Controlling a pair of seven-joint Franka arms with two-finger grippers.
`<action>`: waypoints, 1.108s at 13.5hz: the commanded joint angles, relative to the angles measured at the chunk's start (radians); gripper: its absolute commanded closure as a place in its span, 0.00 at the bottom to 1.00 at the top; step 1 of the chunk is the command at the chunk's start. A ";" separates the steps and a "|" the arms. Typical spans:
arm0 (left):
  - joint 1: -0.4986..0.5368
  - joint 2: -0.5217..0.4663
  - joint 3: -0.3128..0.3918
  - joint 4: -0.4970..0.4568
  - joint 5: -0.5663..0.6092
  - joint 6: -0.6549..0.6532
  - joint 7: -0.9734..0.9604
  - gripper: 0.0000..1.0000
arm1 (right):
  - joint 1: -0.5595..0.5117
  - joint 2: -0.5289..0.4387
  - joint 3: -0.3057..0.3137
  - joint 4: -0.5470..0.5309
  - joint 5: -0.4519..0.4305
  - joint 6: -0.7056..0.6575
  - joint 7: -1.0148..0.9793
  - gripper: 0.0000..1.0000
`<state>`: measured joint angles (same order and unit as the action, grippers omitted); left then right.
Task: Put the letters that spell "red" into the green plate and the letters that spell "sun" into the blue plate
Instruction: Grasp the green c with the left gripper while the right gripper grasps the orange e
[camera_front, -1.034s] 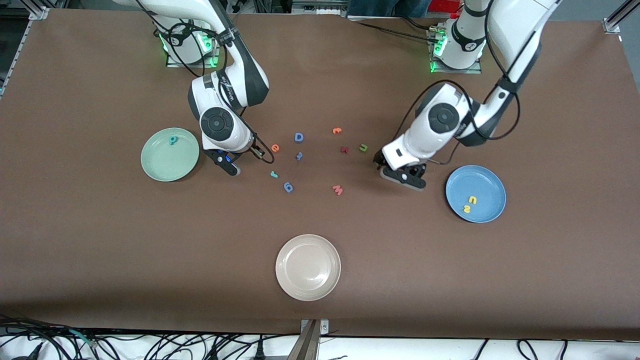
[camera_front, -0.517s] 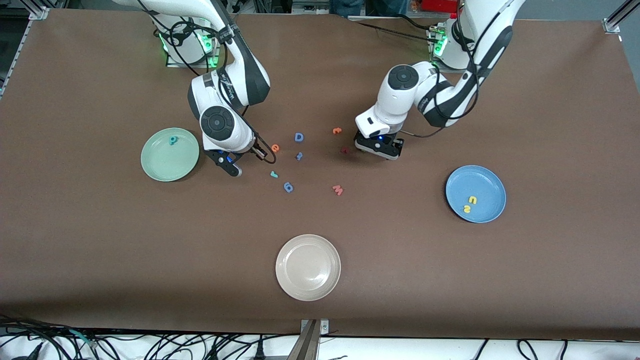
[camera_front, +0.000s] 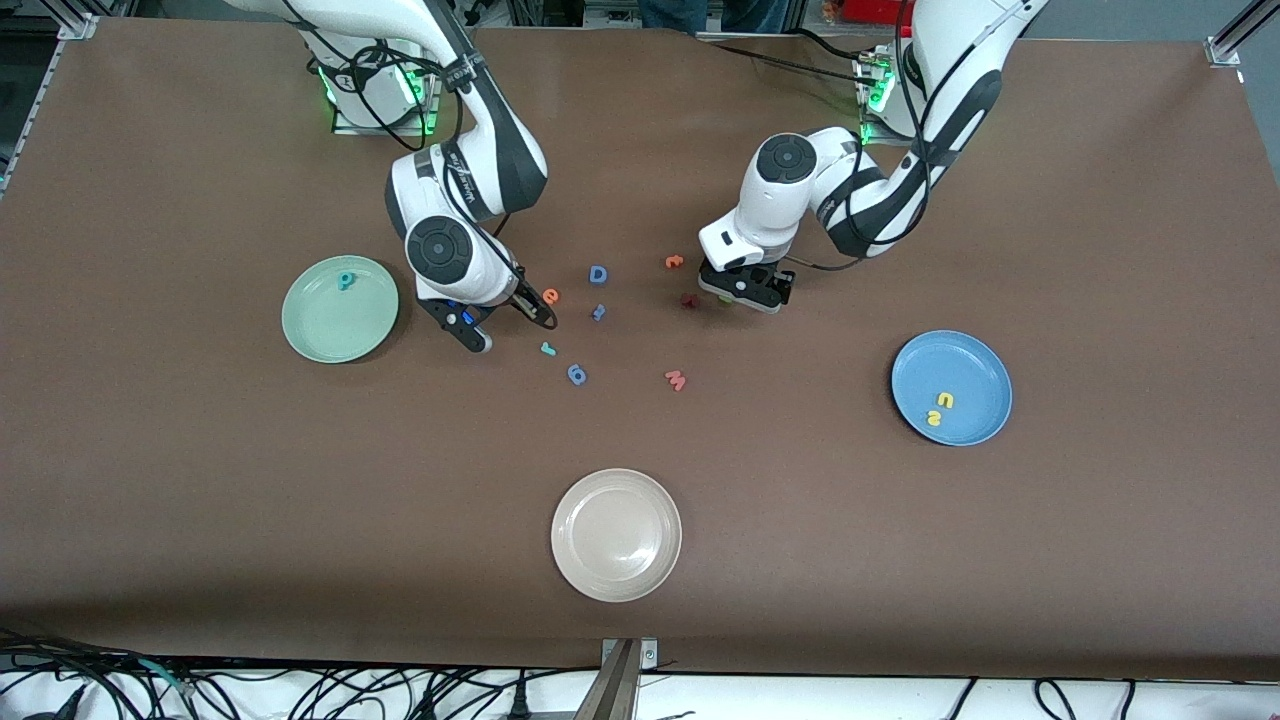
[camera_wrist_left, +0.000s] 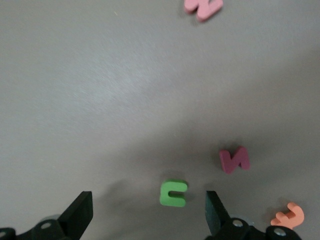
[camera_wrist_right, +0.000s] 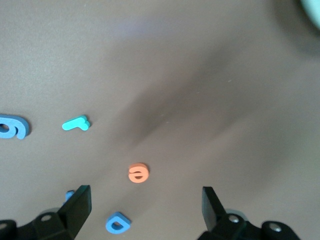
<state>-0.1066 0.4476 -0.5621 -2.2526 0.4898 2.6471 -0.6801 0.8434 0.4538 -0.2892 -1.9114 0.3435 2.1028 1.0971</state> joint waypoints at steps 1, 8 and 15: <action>-0.015 0.034 0.005 0.053 0.036 -0.047 -0.013 0.01 | 0.046 0.078 0.004 0.015 0.025 0.089 0.059 0.02; -0.059 0.079 0.008 0.091 0.047 -0.108 -0.021 0.01 | 0.065 0.115 0.004 -0.018 0.026 0.140 0.063 0.07; -0.076 0.089 0.013 0.091 0.050 -0.108 -0.049 0.04 | 0.077 0.102 0.025 -0.098 0.089 0.258 0.060 0.07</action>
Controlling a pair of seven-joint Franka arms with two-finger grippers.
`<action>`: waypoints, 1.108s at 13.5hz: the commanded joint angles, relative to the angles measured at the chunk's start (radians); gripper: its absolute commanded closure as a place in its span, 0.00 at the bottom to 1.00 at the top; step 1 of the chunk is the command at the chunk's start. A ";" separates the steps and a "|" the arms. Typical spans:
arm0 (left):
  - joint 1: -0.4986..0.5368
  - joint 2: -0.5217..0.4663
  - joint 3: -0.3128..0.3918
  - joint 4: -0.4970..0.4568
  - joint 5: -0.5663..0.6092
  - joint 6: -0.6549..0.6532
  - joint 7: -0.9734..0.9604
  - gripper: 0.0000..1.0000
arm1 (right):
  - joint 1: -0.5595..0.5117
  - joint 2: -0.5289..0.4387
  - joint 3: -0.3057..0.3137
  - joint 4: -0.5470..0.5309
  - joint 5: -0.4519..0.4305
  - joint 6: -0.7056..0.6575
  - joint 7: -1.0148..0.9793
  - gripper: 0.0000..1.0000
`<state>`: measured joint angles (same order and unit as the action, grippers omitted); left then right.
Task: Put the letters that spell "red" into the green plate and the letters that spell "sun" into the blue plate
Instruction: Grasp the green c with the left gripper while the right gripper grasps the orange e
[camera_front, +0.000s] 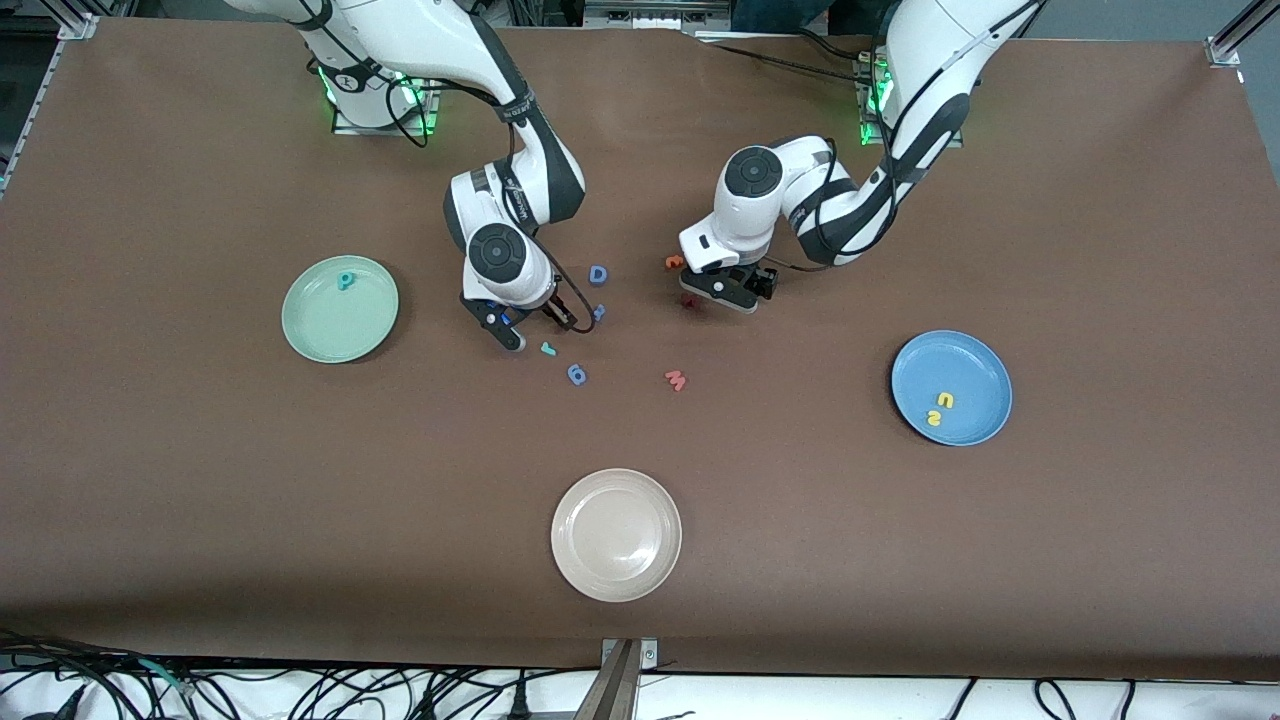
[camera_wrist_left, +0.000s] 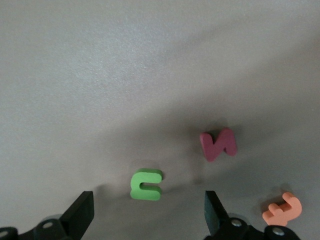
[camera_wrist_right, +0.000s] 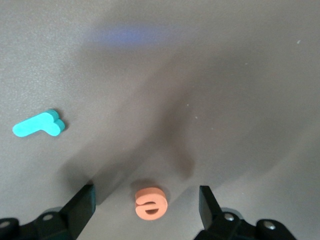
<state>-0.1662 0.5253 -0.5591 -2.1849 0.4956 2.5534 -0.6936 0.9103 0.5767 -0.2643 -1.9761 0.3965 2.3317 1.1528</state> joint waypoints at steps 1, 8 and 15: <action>-0.016 0.012 0.010 0.024 0.049 -0.015 -0.035 0.06 | 0.010 -0.026 0.000 -0.040 0.038 0.028 -0.001 0.08; -0.015 0.068 0.013 0.049 0.187 -0.009 -0.177 0.40 | 0.010 -0.035 0.002 -0.046 0.038 0.023 -0.007 0.59; -0.015 0.088 0.013 0.060 0.204 -0.009 -0.227 0.82 | 0.010 -0.049 -0.003 -0.044 0.038 0.014 -0.022 0.98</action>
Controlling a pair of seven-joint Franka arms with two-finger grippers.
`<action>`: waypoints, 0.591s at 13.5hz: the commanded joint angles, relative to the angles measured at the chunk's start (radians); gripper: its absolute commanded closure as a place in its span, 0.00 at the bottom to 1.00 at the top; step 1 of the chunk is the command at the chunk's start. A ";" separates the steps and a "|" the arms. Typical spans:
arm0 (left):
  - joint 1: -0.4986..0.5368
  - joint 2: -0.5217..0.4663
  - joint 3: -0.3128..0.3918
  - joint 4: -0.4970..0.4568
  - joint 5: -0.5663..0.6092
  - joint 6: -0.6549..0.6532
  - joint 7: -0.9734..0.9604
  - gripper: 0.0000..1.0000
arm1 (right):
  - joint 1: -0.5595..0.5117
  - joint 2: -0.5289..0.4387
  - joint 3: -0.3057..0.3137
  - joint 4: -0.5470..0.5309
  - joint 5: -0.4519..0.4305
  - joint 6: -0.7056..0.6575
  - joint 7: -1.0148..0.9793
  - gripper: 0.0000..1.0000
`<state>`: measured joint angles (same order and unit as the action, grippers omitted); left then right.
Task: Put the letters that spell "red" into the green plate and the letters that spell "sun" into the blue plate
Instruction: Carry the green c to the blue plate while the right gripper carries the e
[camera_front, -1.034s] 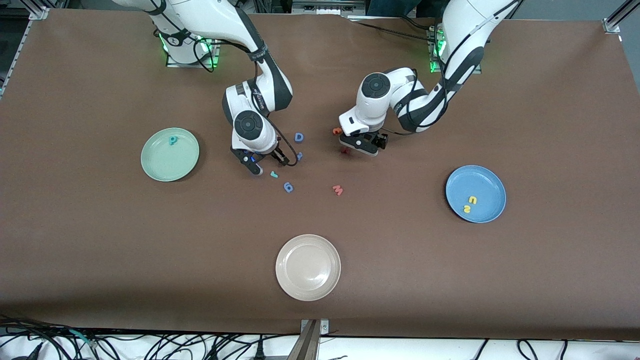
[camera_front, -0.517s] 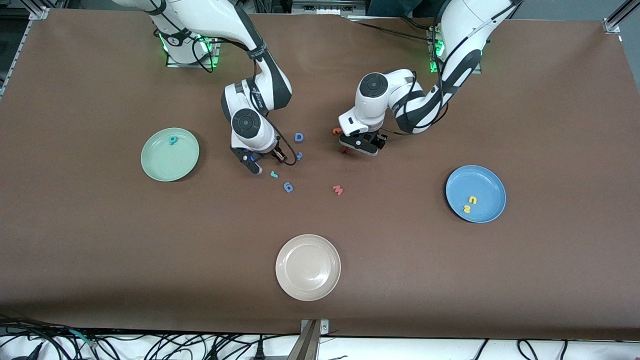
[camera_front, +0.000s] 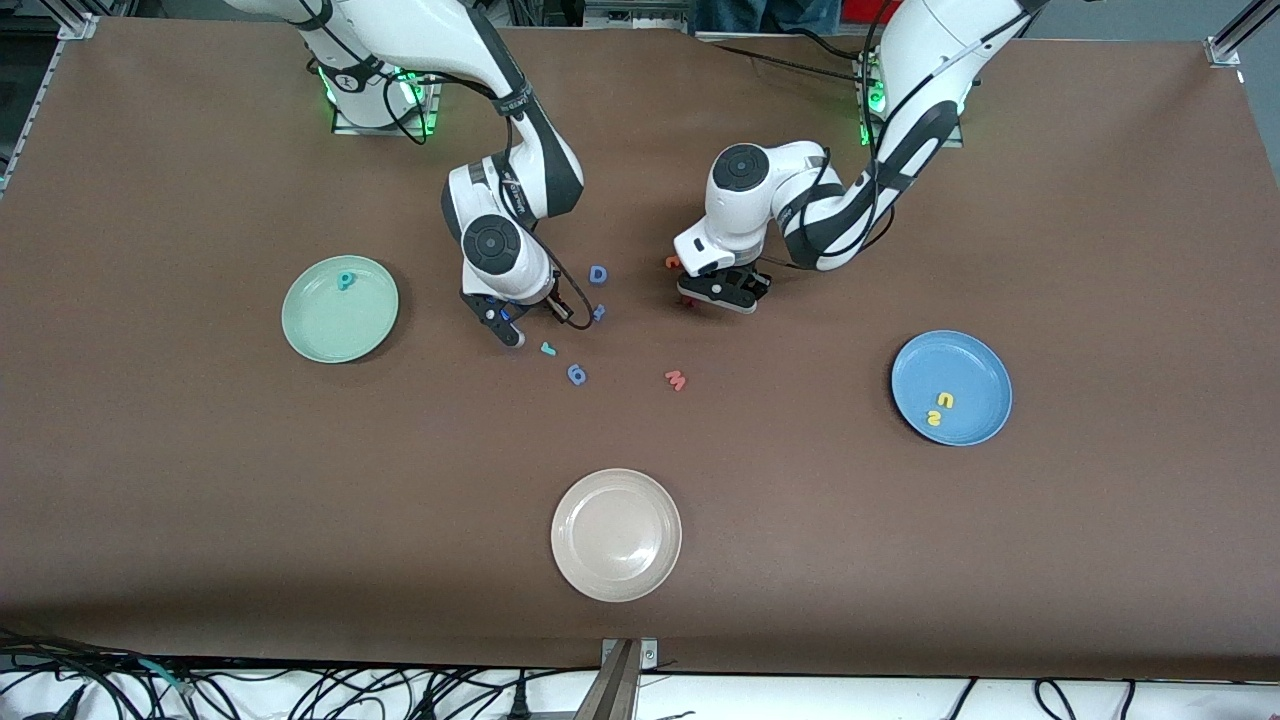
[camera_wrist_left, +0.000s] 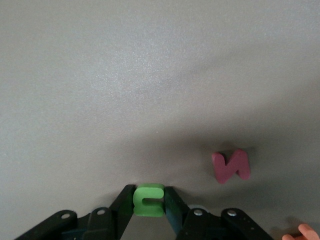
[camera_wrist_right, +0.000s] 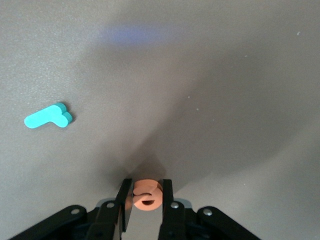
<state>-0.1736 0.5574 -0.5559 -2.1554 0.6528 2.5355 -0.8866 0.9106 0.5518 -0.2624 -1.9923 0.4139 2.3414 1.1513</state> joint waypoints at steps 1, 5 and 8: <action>-0.004 0.056 0.010 0.031 0.047 0.009 -0.029 0.83 | 0.010 -0.044 -0.011 -0.026 0.020 -0.016 -0.034 0.98; 0.006 0.055 0.011 0.045 0.047 0.008 -0.017 0.85 | 0.008 -0.153 -0.136 0.009 0.017 -0.274 -0.154 0.98; 0.019 0.053 0.013 0.055 0.047 0.005 -0.002 0.85 | 0.008 -0.202 -0.277 0.058 0.016 -0.501 -0.316 0.98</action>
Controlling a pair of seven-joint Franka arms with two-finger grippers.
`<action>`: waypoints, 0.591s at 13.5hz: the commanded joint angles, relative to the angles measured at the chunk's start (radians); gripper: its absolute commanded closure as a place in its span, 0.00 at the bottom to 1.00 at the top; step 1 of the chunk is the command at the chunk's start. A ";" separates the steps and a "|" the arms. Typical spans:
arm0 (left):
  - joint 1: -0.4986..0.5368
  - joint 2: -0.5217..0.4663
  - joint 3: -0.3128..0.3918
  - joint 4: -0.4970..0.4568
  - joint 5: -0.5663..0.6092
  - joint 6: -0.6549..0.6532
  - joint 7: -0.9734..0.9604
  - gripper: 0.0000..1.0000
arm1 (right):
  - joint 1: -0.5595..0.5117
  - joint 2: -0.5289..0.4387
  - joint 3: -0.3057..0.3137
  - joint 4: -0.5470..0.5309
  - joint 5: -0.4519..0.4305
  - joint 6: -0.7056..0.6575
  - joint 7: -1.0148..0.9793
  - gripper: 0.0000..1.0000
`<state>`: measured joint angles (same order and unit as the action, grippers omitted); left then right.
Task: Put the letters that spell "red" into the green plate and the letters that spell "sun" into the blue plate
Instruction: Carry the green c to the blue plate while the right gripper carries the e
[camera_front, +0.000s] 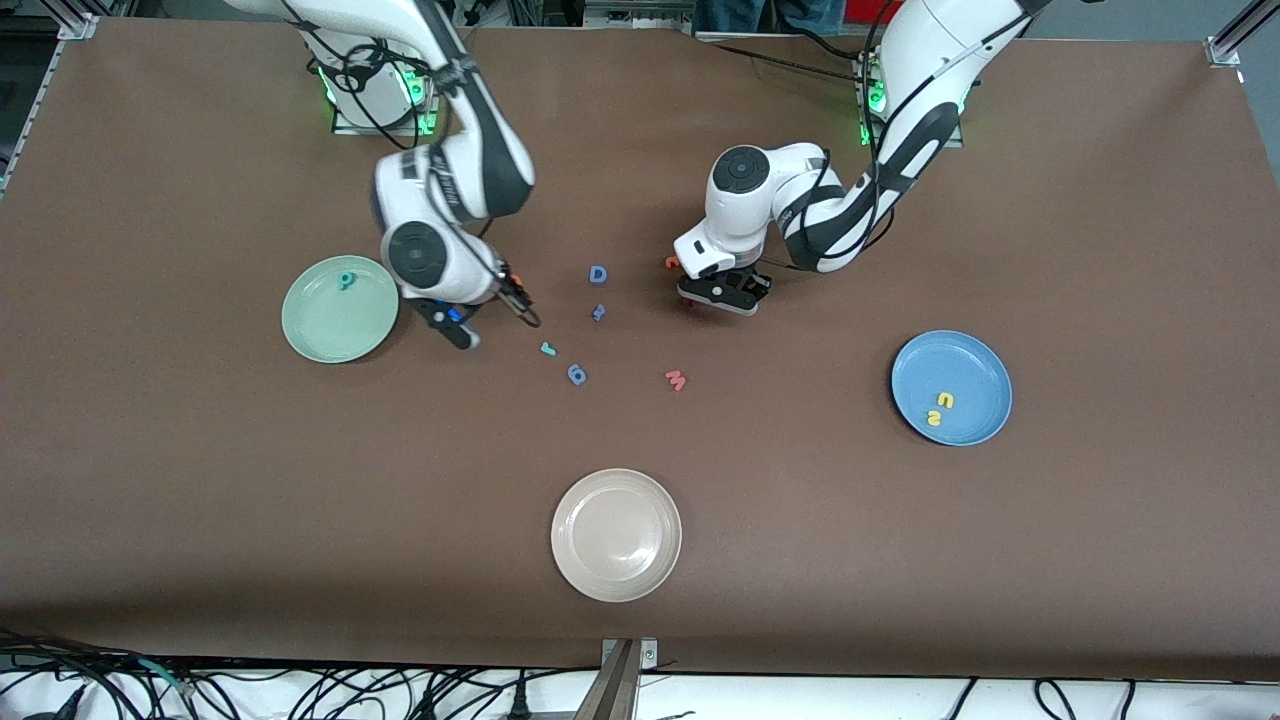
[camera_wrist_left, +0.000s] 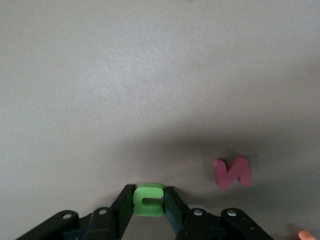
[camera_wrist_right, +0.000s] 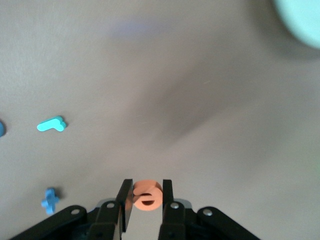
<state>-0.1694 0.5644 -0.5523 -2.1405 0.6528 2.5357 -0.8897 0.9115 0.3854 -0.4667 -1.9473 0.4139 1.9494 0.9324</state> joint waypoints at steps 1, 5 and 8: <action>0.016 0.048 0.009 0.047 0.045 0.003 0.006 0.85 | 0.007 -0.036 -0.125 0.027 0.007 -0.168 -0.169 0.98; 0.031 0.048 0.009 0.050 0.045 0.001 0.015 0.85 | -0.002 0.015 -0.331 0.005 -0.030 -0.199 -0.562 0.98; 0.051 0.046 0.011 0.053 0.045 0.001 0.024 0.85 | -0.005 0.110 -0.426 -0.027 -0.032 -0.161 -0.788 0.98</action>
<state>-0.1492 0.5748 -0.5497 -2.1130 0.6528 2.5362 -0.8793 0.8965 0.4249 -0.8518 -1.9670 0.3873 1.7666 0.2601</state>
